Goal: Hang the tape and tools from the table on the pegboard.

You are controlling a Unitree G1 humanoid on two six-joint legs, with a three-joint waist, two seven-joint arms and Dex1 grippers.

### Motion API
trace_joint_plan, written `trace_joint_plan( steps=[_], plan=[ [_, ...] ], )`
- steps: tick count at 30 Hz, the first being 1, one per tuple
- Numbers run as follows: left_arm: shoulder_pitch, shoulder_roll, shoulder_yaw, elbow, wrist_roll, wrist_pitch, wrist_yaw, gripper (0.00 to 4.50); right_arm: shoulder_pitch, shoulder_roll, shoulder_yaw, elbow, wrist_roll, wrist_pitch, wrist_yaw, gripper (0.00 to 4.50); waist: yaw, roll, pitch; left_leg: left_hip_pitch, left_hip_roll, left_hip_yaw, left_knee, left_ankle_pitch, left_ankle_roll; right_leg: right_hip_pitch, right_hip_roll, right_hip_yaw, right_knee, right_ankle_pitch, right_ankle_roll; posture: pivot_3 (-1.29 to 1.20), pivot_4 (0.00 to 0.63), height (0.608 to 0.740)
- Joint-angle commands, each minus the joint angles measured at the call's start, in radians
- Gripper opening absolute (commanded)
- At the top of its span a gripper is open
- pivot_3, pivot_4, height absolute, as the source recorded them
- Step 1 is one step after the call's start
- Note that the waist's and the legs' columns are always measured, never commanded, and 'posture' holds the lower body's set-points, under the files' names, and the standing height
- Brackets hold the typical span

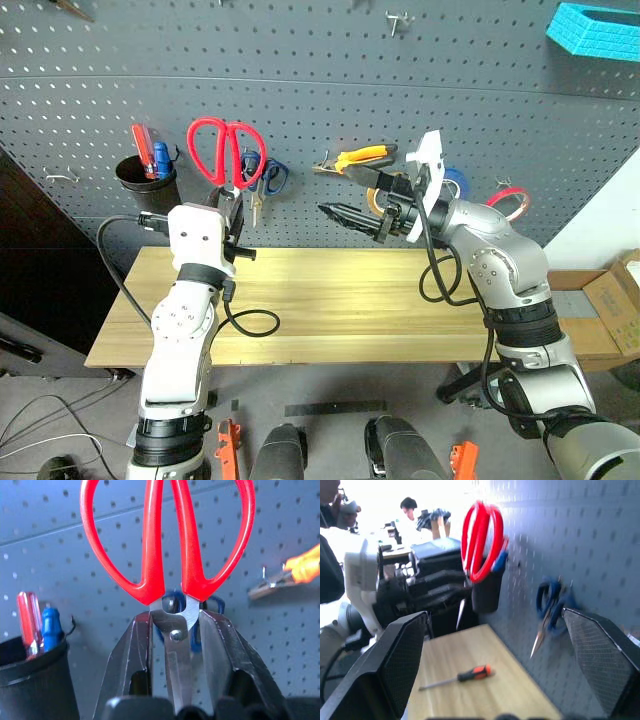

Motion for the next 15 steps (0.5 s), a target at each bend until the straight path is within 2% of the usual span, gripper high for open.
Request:
trace_joint_plan(
  steps=[1, 7, 12, 15],
  plan=[
    [-0.081, -0.014, -0.002, 0.061, -0.036, -0.021, -0.019, 0.99, -0.022, 0.007, -0.026, -0.034, 0.006, -0.019, -0.011, 4.5, 0.0, 0.0, -0.009, 0.0, 0.0, 0.0, 0.0, 0.0, 0.0, 0.0, 0.001, 0.0, 0.0, 0.0, -0.001, -0.01, 0.023, 0.74],
    [-0.102, -0.019, -0.027, 0.156, -0.048, -0.017, -0.055, 0.99, -0.018, 0.01, -0.018, -0.048, -0.004, -0.026, -0.02, 4.5, -0.003, 0.004, -0.037, 0.003, 0.003, 0.001, 0.0, 0.0, 0.0, 0.001, 0.005, 0.003, 0.001, 0.002, -0.003, -0.03, 0.004, 0.74],
    [-0.1, -0.016, -0.025, 0.216, -0.021, -0.021, -0.027, 0.99, -0.005, 0.0, -0.008, -0.06, -0.017, -0.026, -0.017, 4.5, -0.012, 0.004, -0.039, 0.017, 0.004, 0.001, -0.001, 0.0, 0.0, 0.015, 0.007, 0.003, 0.001, 0.0, -0.006, -0.04, 0.0, 0.74],
    [-0.083, -0.015, -0.02, 0.221, 0.002, -0.02, 0.002, 0.99, 0.002, 0.0, -0.006, -0.068, -0.02, -0.022, -0.015, 4.5, -0.021, 0.004, -0.043, 0.018, 0.004, 0.001, -0.001, 0.0, 0.0, 0.015, 0.008, 0.004, 0.002, -0.001, -0.008, -0.04, 0.0, 0.74]
  ],
)
